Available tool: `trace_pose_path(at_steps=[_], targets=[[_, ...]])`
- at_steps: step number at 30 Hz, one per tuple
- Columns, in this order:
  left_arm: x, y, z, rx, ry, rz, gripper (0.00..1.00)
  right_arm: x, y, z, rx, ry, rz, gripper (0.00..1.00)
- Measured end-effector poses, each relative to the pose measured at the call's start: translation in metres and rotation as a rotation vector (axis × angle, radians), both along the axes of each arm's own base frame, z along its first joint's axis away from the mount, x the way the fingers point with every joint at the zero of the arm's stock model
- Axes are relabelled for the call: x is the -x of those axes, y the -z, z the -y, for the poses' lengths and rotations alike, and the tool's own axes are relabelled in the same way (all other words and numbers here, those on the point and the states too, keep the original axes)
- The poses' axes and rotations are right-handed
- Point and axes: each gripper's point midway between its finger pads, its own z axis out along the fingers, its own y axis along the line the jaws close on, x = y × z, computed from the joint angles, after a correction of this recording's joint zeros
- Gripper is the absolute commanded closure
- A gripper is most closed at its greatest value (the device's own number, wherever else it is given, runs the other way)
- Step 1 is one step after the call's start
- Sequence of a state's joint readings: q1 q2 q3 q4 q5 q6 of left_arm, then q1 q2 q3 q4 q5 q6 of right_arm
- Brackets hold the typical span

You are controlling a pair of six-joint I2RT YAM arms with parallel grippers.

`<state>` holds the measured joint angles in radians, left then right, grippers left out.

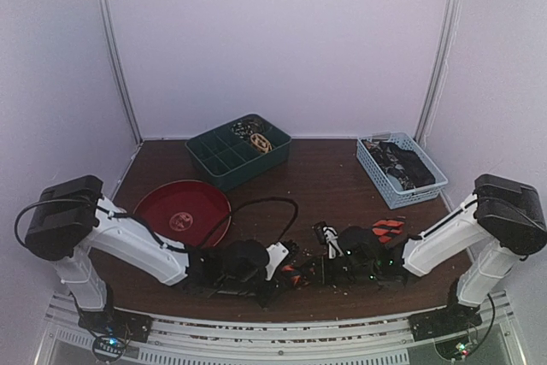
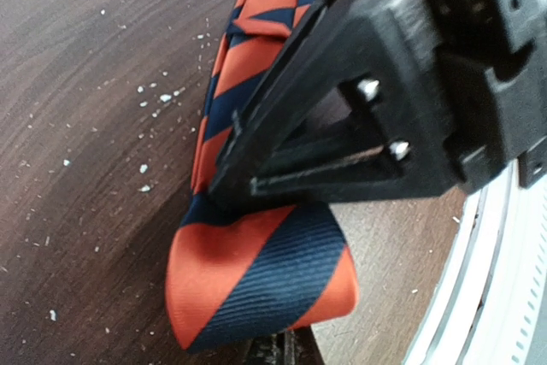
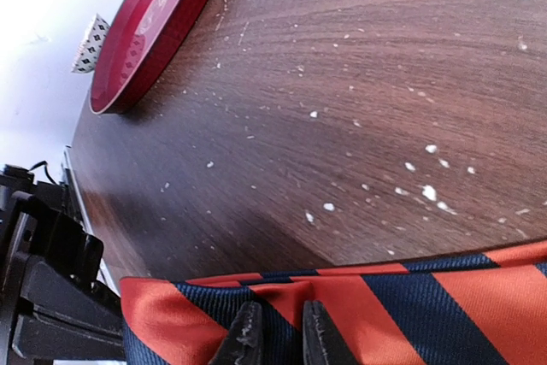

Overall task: Roll the ties
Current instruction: Roll the tie at the center of the board.

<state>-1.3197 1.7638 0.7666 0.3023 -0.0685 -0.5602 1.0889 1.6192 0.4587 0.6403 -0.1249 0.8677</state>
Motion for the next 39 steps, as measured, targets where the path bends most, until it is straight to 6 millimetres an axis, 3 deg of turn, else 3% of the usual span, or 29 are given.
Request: trace_pose_path(at_steps=[7,13,18,25,39], targets=[[-0.002,-0.005,-0.002,-0.002,-0.004,0.017,1.0,-0.002,0.001,-0.007,-0.047,0.022,-0.021,0.82],[-0.003,-0.006,-0.002,-0.004,-0.009,0.028,1.0,-0.006,-0.008,0.005,-0.02,0.058,0.034,0.83],[-0.006,-0.013,0.003,0.01,-0.012,0.041,1.0,-0.014,-0.019,0.011,-0.017,0.077,0.076,0.89],[-0.01,-0.025,0.014,0.027,-0.011,0.06,1.0,-0.016,0.002,0.036,0.034,0.107,0.058,0.93],[-0.016,-0.025,0.034,0.001,0.008,0.08,0.96,-0.035,-0.031,0.062,0.042,0.204,0.127,0.65]])
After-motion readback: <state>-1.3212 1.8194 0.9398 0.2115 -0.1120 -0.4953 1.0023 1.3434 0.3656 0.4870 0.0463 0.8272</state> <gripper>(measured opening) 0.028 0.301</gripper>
